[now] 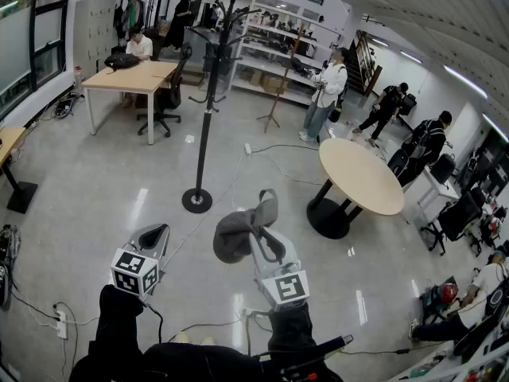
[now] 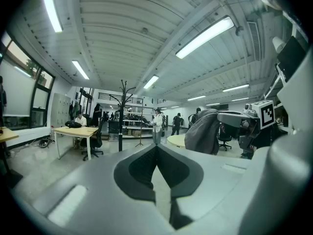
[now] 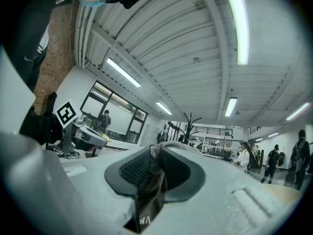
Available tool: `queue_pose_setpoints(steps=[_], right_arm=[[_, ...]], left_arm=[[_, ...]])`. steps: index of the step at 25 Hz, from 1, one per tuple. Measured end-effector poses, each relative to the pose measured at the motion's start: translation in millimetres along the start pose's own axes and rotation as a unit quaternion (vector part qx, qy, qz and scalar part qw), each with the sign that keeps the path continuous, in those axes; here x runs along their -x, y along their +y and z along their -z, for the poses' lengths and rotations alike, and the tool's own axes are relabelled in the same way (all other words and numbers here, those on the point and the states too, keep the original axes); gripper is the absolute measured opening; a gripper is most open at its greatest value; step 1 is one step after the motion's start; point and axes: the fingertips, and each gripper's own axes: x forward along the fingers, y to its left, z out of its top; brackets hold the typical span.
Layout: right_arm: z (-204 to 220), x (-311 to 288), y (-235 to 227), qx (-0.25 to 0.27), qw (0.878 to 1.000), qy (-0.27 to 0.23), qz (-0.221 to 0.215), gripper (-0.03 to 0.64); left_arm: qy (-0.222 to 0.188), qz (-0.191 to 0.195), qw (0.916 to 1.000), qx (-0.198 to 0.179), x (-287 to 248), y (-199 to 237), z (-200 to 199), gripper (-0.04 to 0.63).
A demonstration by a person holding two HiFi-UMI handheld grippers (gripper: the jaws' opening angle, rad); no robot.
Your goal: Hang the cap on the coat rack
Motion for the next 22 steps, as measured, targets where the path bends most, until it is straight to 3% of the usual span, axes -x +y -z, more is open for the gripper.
queue_pose_setpoints(steps=[5, 9, 17, 22], right_arm=[[5, 6, -5, -0.005, 1.0, -0.001, 0.005, 0.078], [12, 11, -20, -0.037, 0.999, 0.006, 0.026, 0.08], [15, 25, -35, -0.041, 0.999, -0.013, 0.015, 0.08], [24, 29, -56, -0.065, 0.997, -0.015, 0.03, 0.078]], left_arm=[[0.001, -0.001, 1.0, -0.001, 0, -7, 2, 0.002], [0.001, 0.002, 1.0, 0.0, -6, -12, 2, 0.002], [0.004, -0.002, 1.0, -0.003, -16, -27, 6, 0.002], [0.008, 0.001, 1.0, 0.001, -30, -35, 4, 0.002]])
